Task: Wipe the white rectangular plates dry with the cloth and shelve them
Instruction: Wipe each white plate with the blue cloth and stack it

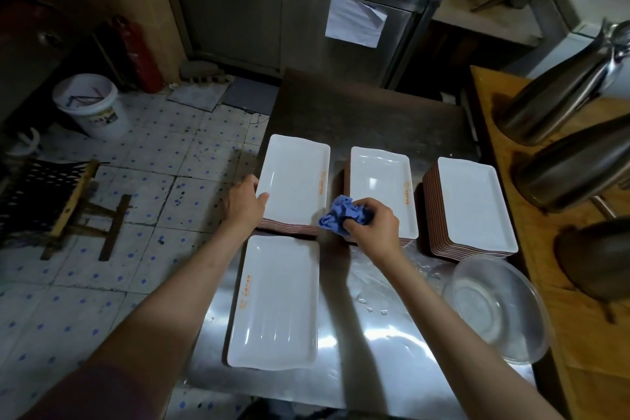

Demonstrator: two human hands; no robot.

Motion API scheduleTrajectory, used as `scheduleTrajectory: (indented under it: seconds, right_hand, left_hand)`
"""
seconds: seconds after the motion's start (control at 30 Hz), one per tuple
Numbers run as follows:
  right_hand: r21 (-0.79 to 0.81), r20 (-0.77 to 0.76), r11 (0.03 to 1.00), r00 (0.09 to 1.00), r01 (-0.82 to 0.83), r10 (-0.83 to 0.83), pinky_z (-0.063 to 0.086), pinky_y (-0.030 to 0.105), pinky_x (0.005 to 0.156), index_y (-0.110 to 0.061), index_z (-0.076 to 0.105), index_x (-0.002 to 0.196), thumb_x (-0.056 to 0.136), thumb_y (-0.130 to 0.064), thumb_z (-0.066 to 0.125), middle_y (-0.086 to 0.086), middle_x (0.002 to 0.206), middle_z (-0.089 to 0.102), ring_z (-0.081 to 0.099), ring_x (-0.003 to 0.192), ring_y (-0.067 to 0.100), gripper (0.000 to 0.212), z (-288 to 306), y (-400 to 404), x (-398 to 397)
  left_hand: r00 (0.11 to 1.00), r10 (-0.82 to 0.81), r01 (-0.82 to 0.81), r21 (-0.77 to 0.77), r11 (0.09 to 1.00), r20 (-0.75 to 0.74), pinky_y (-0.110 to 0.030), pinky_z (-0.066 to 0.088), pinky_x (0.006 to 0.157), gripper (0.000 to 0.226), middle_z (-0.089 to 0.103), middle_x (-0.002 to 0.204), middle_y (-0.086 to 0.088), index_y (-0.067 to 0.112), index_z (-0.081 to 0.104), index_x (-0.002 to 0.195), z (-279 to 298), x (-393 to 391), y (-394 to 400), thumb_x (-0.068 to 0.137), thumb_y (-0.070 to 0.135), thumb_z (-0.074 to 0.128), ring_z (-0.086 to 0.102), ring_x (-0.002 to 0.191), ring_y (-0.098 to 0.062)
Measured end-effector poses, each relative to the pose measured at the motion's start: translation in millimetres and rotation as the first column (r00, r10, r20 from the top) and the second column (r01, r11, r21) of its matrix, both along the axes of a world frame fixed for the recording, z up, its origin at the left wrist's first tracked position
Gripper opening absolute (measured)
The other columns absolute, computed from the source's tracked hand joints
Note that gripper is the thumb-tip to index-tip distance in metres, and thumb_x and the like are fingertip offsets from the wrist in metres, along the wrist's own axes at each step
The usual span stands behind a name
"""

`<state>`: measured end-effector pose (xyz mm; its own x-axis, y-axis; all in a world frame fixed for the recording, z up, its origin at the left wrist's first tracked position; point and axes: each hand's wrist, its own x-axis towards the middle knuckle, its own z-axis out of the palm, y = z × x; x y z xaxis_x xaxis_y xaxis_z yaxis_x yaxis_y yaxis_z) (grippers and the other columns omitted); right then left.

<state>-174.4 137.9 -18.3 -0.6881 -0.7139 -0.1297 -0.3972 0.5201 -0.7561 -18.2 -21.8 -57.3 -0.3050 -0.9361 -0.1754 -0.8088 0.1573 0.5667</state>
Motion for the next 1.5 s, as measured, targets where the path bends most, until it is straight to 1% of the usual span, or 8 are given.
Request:
scheduleTrajectory:
  seconds: [0.2,0.53,0.67,0.87,1.07,1.3,1.43,1.5]
  right_hand:
    - [0.005,-0.015,1.0,1.0,0.017,-0.017,0.042,0.017,0.07,-0.009,0.064,0.101,0.076,-0.007,0.07,0.002,0.094,0.066,0.056,0.079,0.01,0.026,0,-1,1]
    - [-0.002,-0.018,0.999,0.999,0.036,-0.036,0.039,0.004,0.06,-0.008,0.064,0.101,0.076,-0.006,0.07,-0.003,0.086,0.06,0.056,0.077,0.01,0.026,3,0,-2]
    - [0.002,-0.019,0.999,0.999,0.047,-0.047,0.047,0.021,0.073,-0.009,0.064,0.1,0.075,-0.007,0.07,-0.002,0.087,0.061,0.058,0.08,0.013,0.026,1,3,-5]
    - [0.0,-0.027,0.998,0.998,0.056,-0.056,0.044,0.019,0.07,-0.01,0.064,0.098,0.075,-0.008,0.071,-0.003,0.086,0.061,0.058,0.078,0.012,0.024,1,6,-8]
    - [-0.009,-0.024,0.997,0.997,0.074,-0.075,0.05,0.027,0.075,-0.011,0.064,0.097,0.074,-0.008,0.071,-0.003,0.086,0.062,0.06,0.079,0.014,0.024,2,10,-12]
    - [-0.041,-0.03,0.992,0.993,0.117,-0.118,0.049,0.025,0.076,-0.011,0.066,0.095,0.074,-0.007,0.07,-0.003,0.082,0.063,0.06,0.078,0.013,0.021,10,25,-21]
    - [-0.055,-0.023,0.988,0.989,0.146,-0.147,0.039,0.007,0.06,-0.01,0.066,0.097,0.075,-0.007,0.069,-0.001,0.083,0.063,0.058,0.076,0.012,0.023,14,39,-31]
    - [-0.056,-0.018,0.985,0.986,0.165,-0.166,0.04,0.012,0.064,-0.011,0.066,0.099,0.075,-0.008,0.07,-0.001,0.085,0.063,0.059,0.078,0.012,0.025,16,47,-37]
  left_hand:
    - [1.0,-0.015,0.015,-0.008,1.0,-0.005,-0.032,0.037,0.069,0.025,0.062,0.11,-0.017,0.003,0.051,0.115,2,2,1,0.096,0.02,0.053,0.058,0.097,-0.03]
    - [0.976,0.037,-0.012,0.115,0.993,-0.215,-0.031,0.043,0.076,0.03,0.059,0.117,-0.015,0.003,0.046,0.123,-1,-1,-1,0.097,0.017,0.05,0.054,0.092,-0.024]
    - [0.954,0.004,0.042,0.149,0.988,-0.299,-0.028,0.044,0.079,0.036,0.063,0.121,-0.013,0.003,0.054,0.126,-1,4,0,0.092,0.014,0.06,0.061,0.102,-0.025]
    - [0.953,0.028,0.035,0.2,0.979,-0.303,-0.027,0.039,0.078,0.033,0.06,0.124,-0.012,0.003,0.052,0.126,-1,3,-1,0.096,0.016,0.054,0.055,0.099,-0.02]
    - [0.938,0.054,0.04,0.261,0.965,-0.343,-0.031,0.044,0.077,0.03,0.056,0.115,-0.005,0.009,0.045,0.125,-7,3,2,0.097,0.017,0.05,0.054,0.093,-0.018]
    - [0.91,0.063,0.08,0.321,0.944,-0.41,-0.035,0.048,0.086,0.032,0.056,0.121,-0.008,0.01,0.04,0.127,-3,-6,15,0.097,0.015,0.05,0.057,0.106,-0.025]
    - [0.901,0.049,0.113,0.34,0.933,-0.432,-0.031,0.046,0.083,0.035,0.057,0.121,-0.007,0.008,0.04,0.126,0,-17,26,0.095,0.014,0.054,0.056,0.103,-0.02]
    - [0.901,0.034,0.129,0.341,0.931,-0.433,-0.029,0.045,0.082,0.035,0.058,0.12,-0.004,0.009,0.04,0.126,2,-23,34,0.094,0.015,0.055,0.056,0.103,-0.019]
